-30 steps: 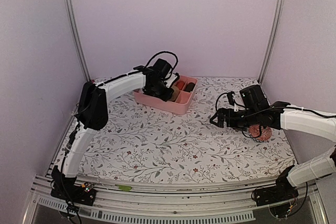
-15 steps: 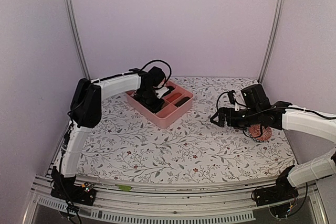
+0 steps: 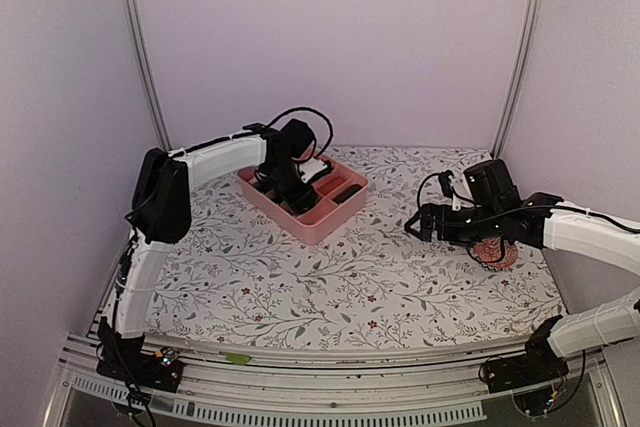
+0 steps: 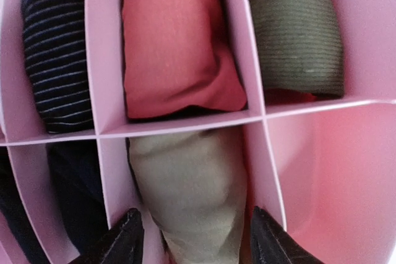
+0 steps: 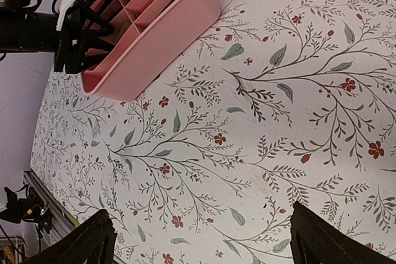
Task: Roll the underwear
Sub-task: Place the underwear in the storage box, then reset both arms
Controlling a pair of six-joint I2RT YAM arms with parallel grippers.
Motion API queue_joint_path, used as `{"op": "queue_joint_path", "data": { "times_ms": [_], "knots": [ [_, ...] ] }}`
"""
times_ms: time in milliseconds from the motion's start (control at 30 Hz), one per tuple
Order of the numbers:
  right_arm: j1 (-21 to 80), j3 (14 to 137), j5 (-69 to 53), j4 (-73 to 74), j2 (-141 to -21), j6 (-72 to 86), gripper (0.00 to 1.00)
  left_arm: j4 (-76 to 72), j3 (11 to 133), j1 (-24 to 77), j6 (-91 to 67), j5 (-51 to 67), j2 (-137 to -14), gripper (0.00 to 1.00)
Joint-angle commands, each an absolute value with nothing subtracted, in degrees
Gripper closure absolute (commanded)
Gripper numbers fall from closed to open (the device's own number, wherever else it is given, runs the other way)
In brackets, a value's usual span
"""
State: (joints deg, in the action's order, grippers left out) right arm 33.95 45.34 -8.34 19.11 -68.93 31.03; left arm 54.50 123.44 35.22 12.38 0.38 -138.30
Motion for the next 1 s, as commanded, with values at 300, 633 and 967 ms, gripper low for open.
{"op": "queue_joint_path", "data": {
  "times_ms": [300,633,967],
  "knots": [
    [33.7,45.9,-7.9,16.7,-68.4,30.5,0.01,55.6,120.6,29.6,25.3,7.9,-129.1,0.13],
    [33.6,51.4,2.6,18.6,-61.8,26.4,0.01,51.4,121.7,23.0,20.4,15.8,-117.2,0.04],
    [33.4,56.2,8.9,23.3,-54.9,24.9,0.01,49.0,113.2,9.4,11.4,16.4,-104.7,0.04]
  ]
}}
